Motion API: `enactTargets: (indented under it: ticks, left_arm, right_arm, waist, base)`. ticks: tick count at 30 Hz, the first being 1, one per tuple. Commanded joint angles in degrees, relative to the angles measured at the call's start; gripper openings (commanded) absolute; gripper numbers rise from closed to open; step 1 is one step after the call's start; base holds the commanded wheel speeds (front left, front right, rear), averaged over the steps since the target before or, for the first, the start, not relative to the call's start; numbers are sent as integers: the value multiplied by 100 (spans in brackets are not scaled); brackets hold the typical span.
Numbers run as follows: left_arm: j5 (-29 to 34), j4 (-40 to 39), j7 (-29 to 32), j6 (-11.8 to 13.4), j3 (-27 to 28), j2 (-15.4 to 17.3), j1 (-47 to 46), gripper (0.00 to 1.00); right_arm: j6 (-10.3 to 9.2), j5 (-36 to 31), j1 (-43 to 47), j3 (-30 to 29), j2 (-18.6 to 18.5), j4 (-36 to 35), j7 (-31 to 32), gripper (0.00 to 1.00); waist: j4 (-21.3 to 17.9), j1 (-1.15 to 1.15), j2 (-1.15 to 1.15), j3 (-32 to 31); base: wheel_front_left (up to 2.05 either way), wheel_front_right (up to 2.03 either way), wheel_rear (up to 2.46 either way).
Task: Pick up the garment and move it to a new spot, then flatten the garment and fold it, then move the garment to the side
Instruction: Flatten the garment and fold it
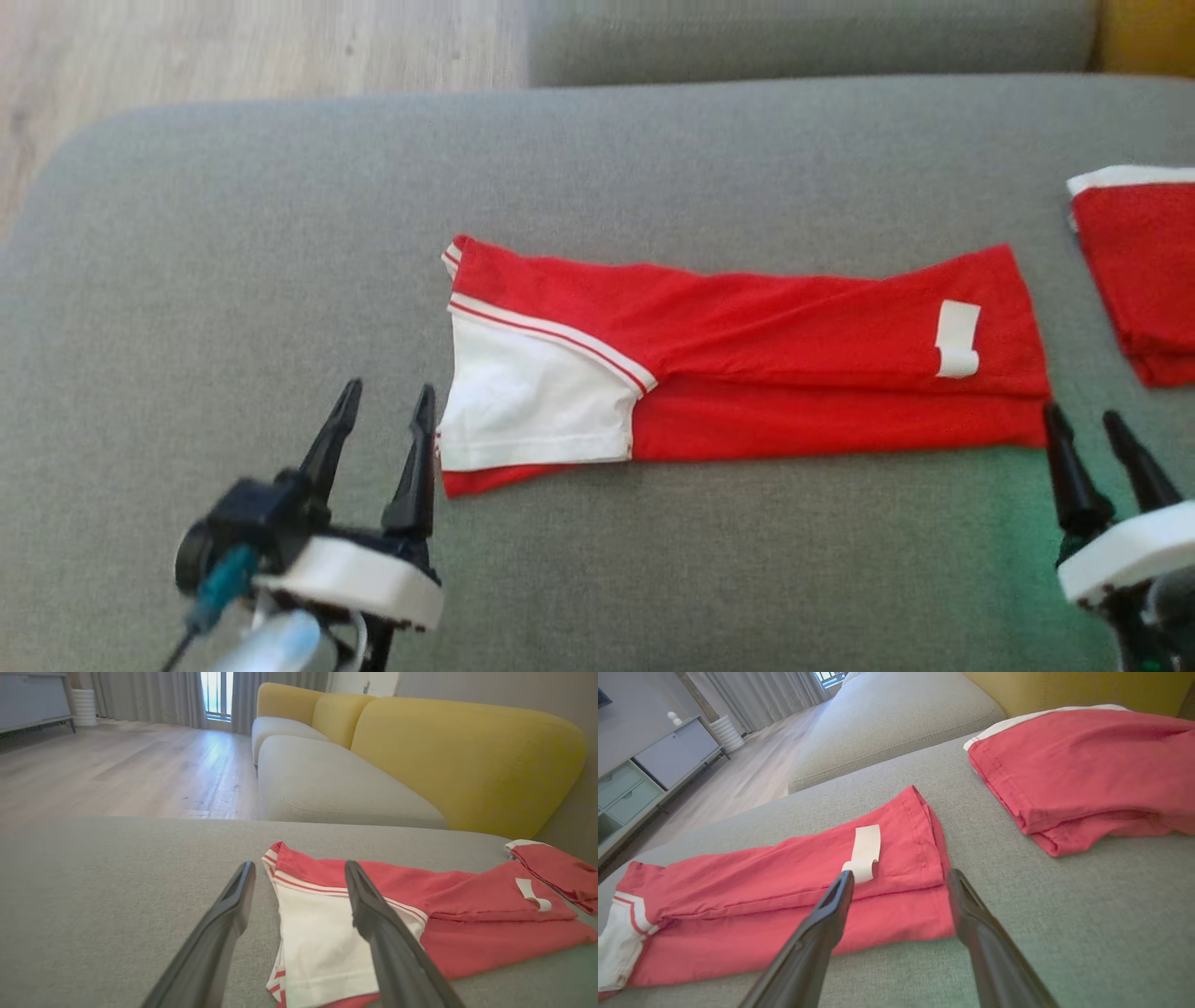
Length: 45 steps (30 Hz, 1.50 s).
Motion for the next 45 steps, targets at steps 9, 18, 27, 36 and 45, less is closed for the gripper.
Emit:
enactTargets:
  ticks: [9, 18, 27, 36, 45]
  left_arm:
    - [1317, -70, -67, -96, 1639, -996, 1176, 100]
    - [2488, 97, -67, -571, 1924, -1662, 1687, 100]
    - [2974, 137, -67, -856, 1988, -2018, 1742, 100]
    - [3253, 239, -68, -1142, 2177, -2327, 1600, 100]
    - [3431, 335, -68, -1334, 2441, -2529, 1585, 100]
  right_arm:
    - [-4, -351, 179, 75, 251, 1, -299, 100]
    - [-4, -565, -67, -289, 425, 426, -327, 100]
    - [-4, -935, -990, -1091, 516, 1225, 105, 100]
    - [-4, -1742, -1653, -1837, 597, 2095, 661, 100]
    - [-4, -1541, -1597, -1668, 707, 1979, 1002, 0]
  waist:
    - [67, 1, 0, -434]
    - [405, 1, 0, -454]
    - [619, 1, 0, -157]
    - [785, 1, 0, 212]
    - [772, 1, 0, 304]
  base:
    - [0, 0, 0]
    - [0, 0, 0]
    - [0, 0, 0]
    - [0, 0, 0]
    - [0, 0, 0]
